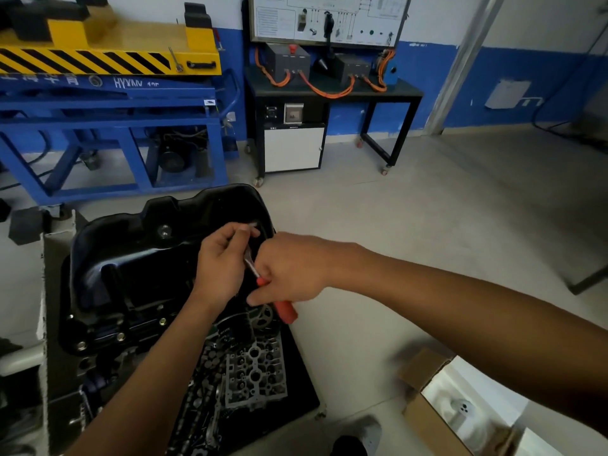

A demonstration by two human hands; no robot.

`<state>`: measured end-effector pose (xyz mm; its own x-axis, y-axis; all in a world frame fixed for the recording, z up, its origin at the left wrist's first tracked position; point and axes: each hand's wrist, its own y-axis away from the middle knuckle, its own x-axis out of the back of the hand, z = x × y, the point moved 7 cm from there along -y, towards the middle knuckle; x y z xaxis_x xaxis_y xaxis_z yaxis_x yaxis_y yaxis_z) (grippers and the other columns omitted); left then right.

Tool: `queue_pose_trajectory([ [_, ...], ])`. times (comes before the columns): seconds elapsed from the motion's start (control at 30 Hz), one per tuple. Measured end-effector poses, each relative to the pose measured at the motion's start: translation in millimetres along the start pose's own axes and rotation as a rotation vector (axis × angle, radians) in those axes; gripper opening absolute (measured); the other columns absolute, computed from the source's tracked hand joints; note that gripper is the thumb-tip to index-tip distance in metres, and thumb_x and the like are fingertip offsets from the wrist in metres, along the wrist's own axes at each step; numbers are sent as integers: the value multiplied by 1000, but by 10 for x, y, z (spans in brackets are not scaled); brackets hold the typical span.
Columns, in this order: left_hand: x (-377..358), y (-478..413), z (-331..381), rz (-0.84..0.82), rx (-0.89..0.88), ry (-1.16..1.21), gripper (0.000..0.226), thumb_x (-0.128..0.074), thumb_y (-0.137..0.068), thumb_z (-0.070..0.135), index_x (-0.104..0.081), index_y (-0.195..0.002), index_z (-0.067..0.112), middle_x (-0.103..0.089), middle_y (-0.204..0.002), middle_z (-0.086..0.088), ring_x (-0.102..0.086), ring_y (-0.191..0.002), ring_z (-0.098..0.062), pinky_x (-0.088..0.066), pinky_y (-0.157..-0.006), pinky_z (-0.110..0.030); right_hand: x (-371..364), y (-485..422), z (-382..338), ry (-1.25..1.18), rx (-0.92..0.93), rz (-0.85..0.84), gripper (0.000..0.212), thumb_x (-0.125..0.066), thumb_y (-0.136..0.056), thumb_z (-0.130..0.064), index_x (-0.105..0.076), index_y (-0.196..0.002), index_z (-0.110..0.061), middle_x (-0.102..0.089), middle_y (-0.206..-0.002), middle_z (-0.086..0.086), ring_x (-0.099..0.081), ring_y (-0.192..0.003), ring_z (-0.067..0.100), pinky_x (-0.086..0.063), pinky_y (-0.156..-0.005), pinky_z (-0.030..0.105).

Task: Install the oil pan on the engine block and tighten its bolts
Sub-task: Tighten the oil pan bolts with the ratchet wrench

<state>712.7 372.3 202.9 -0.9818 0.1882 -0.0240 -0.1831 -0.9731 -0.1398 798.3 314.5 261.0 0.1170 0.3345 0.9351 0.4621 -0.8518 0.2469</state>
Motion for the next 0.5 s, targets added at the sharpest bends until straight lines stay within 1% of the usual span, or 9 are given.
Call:
queue_pose_trajectory([
  [0.07,-4,5,-19,-29,4,-19,31,-44,-106,15,-67,-86,9,-60,-75,-7,-52,-74,-23,-42,-72,-36,-56,-19,-94,-91,27,-19,53,-69,-92,-36,-45,-50,-13,-43,-45,-3,-41,-39,12,-34,-45,22],
  [0.1,10,9,-19,-35,5,-7,32,-43,-106,15,-66,-84,10,-60,-74,-4,-51,-73,-20,-42,-71,-34,-55,-27,-106,-141,32,-22,52,-70,-92,-33,-45,-51,-12,-44,-45,-1,-39,-40,12,-35,-47,24],
  [0.17,45,15,-16,-50,10,22,33,-41,-106,14,-63,-82,14,-58,-70,8,-50,-69,-8,-41,-67,-26,-38,-30,-94,-215,23,-59,50,-72,-91,-31,-45,-53,-12,-48,-48,1,-41,-42,10,-36,-49,24],
  [0.23,50,20,3,-92,13,38,32,-40,-105,14,-63,-82,15,-56,-70,10,-48,-68,-6,-40,-66,-26,-21,-27,-70,-214,0,-123,47,-74,-89,-31,-48,-55,-12,-54,-51,4,-47,-45,12,-38,-49,23],
  [0.27,45,21,10,-117,18,57,29,-41,-103,16,-63,-84,15,-57,-72,7,-49,-70,-8,-40,-67,-28,-18,-31,-53,-201,-15,-148,45,-75,-88,-32,-49,-57,-12,-55,-52,3,-47,-44,11,-39,-47,21],
  [0.33,38,25,11,-164,47,97,26,-44,-97,26,-66,-87,15,-59,-80,-5,-52,-74,-18,-44,-69,-33,-5,-48,-16,-164,-43,-174,44,-77,-87,-32,-50,-57,-13,-54,-50,-1,-46,-40,7,-37,-43,15],
  [0.4,44,37,-3,-202,75,103,30,-44,-92,32,-69,-92,15,-59,-88,-17,-53,-82,-28,-45,-76,-40,27,-71,13,-85,-66,-193,44,-78,-84,-35,-50,-57,-15,-54,-50,-2,-45,-40,7,-36,-42,16],
  [0.47,60,48,-14,-223,83,84,32,-44,-92,35,-73,-96,22,-61,-90,-18,-56,-85,-28,-45,-79,-42,68,-93,61,83,-87,-206,41,-79,-82,-40,-54,-58,-17,-59,-57,-2,-47,-46,8,-37,-46,22],
  [0.5,66,48,-22,-225,79,71,33,-43,-93,35,-75,-98,28,-64,-86,-12,-59,-82,-22,-46,-77,-37,111,-105,96,187,-104,-185,39,-80,-81,-41,-55,-60,-18,-61,-62,-3,-49,-50,9,-37,-47,24],
])
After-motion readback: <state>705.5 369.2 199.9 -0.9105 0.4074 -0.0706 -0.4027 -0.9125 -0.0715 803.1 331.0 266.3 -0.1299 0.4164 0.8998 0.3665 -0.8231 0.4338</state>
